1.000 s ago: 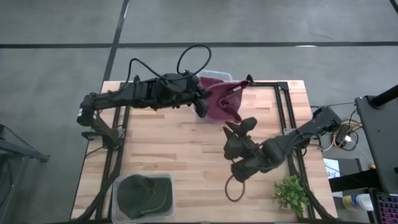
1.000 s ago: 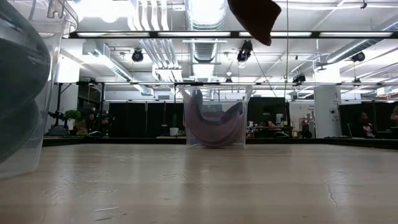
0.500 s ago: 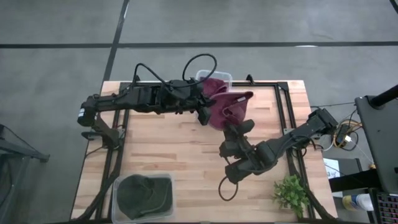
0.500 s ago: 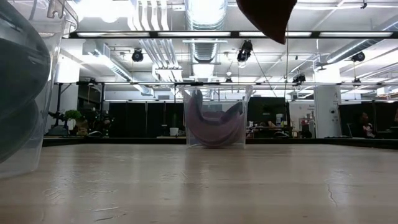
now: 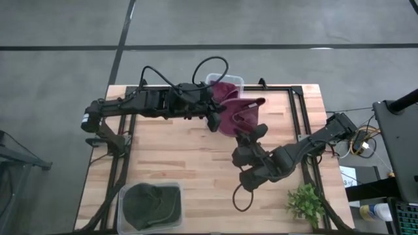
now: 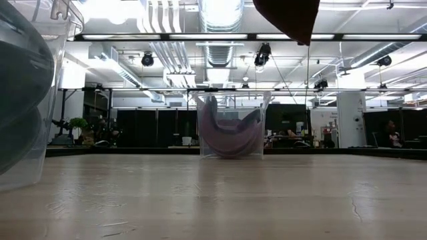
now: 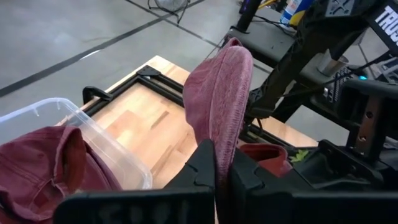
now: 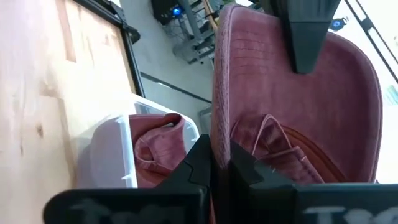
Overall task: Pick & Place hat
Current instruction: Put the red cap into the top transparent bin
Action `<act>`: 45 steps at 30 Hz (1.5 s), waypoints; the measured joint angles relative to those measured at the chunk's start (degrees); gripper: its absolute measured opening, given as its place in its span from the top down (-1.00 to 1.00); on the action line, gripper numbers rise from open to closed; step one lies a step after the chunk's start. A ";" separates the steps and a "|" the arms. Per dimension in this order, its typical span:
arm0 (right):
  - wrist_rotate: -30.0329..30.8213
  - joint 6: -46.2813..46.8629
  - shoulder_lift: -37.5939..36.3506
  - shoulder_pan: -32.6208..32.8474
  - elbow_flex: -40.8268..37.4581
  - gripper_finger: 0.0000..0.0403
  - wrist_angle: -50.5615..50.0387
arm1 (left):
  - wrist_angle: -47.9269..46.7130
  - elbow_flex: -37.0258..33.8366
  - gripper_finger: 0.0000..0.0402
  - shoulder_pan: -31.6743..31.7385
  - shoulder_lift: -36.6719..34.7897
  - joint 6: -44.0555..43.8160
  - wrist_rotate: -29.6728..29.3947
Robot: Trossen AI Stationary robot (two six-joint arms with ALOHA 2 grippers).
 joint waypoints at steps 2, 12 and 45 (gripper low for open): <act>-0.36 -0.02 -0.18 0.13 0.00 0.95 -0.07 | -0.01 -0.11 0.91 0.01 -0.01 0.08 0.57; -4.51 -1.04 -1.47 1.14 0.00 0.95 -0.13 | -0.52 0.05 0.78 0.11 -0.11 2.73 3.56; -39.22 -1.23 -15.81 -1.73 -0.02 0.96 -11.69 | -12.84 1.42 0.73 -11.07 -1.73 47.80 -4.98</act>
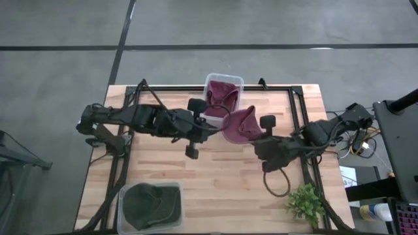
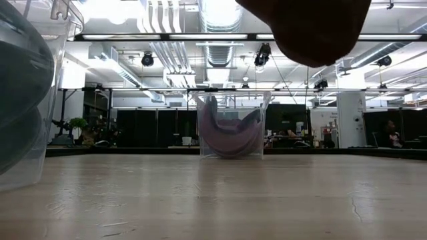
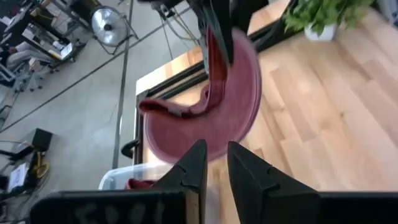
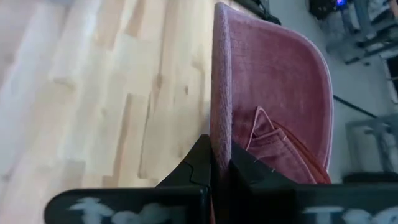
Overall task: Pick & Place hat
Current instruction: Put the red cap into the top transparent bin
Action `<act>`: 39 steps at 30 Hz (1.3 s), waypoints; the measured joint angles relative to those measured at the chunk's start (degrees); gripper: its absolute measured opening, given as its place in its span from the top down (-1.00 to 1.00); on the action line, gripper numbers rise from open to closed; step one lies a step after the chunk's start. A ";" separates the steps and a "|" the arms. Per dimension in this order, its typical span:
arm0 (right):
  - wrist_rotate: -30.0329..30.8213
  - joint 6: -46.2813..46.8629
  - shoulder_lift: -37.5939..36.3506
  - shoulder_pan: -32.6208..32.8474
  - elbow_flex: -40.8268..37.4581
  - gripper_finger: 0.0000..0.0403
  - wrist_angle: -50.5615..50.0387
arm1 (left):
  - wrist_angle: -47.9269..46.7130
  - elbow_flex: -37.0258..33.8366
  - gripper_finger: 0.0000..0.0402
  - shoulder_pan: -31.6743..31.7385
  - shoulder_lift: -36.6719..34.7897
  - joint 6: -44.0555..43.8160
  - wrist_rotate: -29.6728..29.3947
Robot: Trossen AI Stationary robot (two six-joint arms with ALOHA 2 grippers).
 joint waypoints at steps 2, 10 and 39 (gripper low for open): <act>-0.94 -0.66 -0.80 0.00 0.00 0.96 1.75 | 0.68 -1.25 0.67 -0.12 0.00 0.31 -0.35; -2.15 -2.42 -1.22 -0.44 0.00 0.96 4.05 | 4.54 -6.38 0.34 -0.59 0.09 3.42 -2.29; -5.45 -5.06 -0.29 -2.79 0.00 0.96 9.33 | 10.38 -11.08 0.31 -2.71 1.61 6.85 -15.81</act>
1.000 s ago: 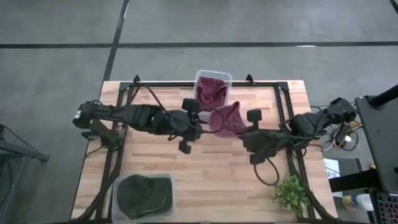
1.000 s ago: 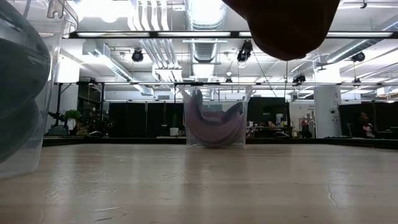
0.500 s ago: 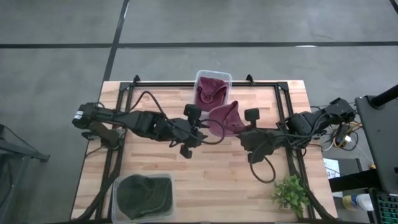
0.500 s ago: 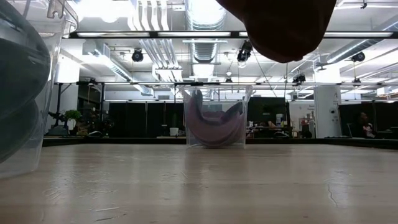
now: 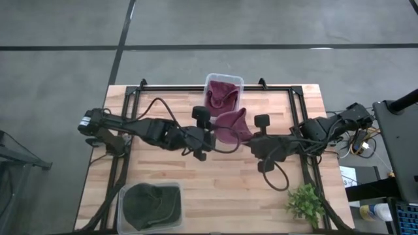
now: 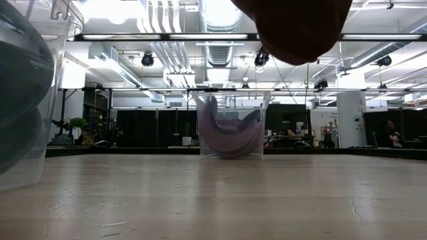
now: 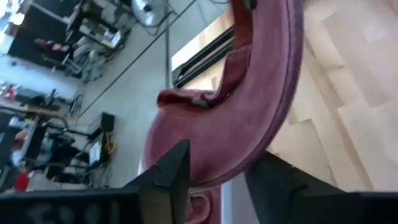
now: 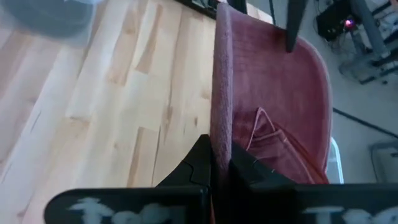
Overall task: Pick & Place hat
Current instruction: Put the red cap into the top transparent bin
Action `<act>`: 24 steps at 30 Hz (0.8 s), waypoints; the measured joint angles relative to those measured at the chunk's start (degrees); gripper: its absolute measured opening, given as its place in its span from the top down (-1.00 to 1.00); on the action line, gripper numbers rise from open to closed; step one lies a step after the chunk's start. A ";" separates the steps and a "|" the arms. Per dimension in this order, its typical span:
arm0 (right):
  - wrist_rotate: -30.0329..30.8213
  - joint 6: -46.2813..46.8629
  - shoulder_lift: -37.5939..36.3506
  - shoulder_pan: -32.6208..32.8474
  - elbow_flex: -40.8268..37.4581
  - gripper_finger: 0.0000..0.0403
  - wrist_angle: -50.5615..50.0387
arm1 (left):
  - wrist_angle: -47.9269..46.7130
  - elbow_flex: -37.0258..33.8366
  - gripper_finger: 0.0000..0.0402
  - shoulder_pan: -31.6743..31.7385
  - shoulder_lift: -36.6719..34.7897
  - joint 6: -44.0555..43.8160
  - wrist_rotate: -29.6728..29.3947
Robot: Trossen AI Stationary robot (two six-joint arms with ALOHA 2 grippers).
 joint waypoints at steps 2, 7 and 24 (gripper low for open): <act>0.23 1.57 -0.01 -0.25 0.00 0.96 -0.06 | -0.17 -0.01 0.46 0.03 0.01 -0.95 -0.51; 0.64 2.03 -0.12 -0.21 0.07 0.93 0.13 | -1.20 -0.15 0.92 -0.11 0.09 -1.90 2.17; 15.85 11.12 0.17 -0.64 0.00 0.20 -1.77 | -2.40 0.00 0.97 0.07 0.10 -3.85 -3.86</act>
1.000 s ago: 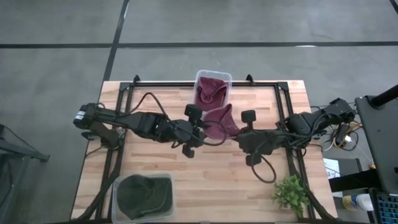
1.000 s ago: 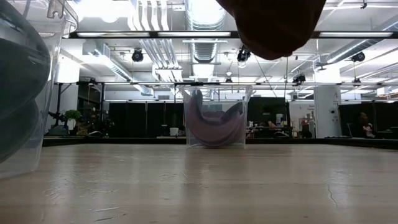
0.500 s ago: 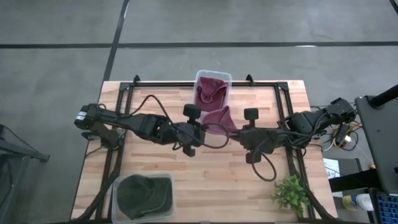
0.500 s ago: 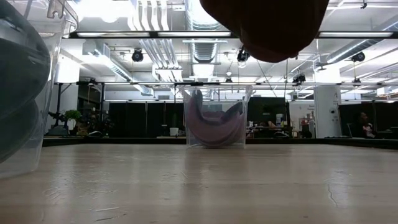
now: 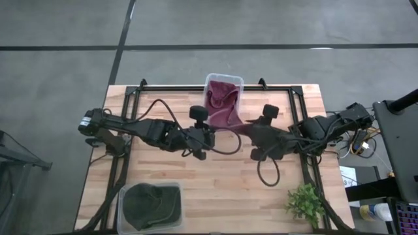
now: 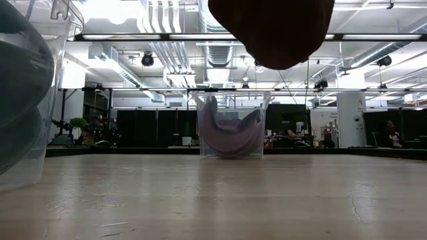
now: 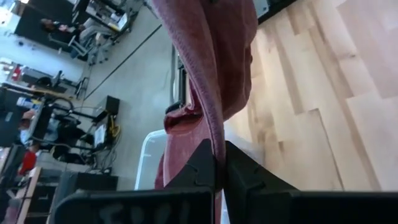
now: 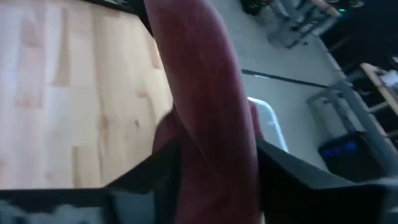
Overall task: Pick & Place hat
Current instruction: Put the red cap into the top transparent bin
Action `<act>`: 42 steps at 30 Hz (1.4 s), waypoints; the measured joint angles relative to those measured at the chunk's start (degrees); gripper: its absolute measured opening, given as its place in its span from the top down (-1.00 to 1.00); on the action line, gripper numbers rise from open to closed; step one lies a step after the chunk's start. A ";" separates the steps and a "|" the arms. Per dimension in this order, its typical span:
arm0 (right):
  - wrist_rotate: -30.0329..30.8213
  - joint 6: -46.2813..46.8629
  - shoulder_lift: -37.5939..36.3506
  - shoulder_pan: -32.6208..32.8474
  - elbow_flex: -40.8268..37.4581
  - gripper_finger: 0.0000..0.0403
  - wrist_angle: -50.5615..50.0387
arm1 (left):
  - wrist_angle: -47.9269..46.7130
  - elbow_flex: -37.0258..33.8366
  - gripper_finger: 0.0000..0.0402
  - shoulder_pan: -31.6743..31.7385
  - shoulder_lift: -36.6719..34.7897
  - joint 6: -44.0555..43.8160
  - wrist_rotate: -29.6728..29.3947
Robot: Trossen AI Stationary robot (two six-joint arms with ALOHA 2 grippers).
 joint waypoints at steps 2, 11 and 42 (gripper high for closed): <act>2.02 1.03 0.00 0.04 0.00 0.04 -1.65 | -0.29 0.02 0.97 0.02 0.00 0.07 -1.05; 4.21 5.93 -0.04 0.06 -0.02 -0.38 -12.05 | -2.01 0.04 0.97 1.83 -0.03 2.92 -13.12; 4.18 11.54 -0.04 0.09 -1.30 -0.41 -12.24 | -3.28 0.00 0.97 14.16 14.25 0.19 -17.81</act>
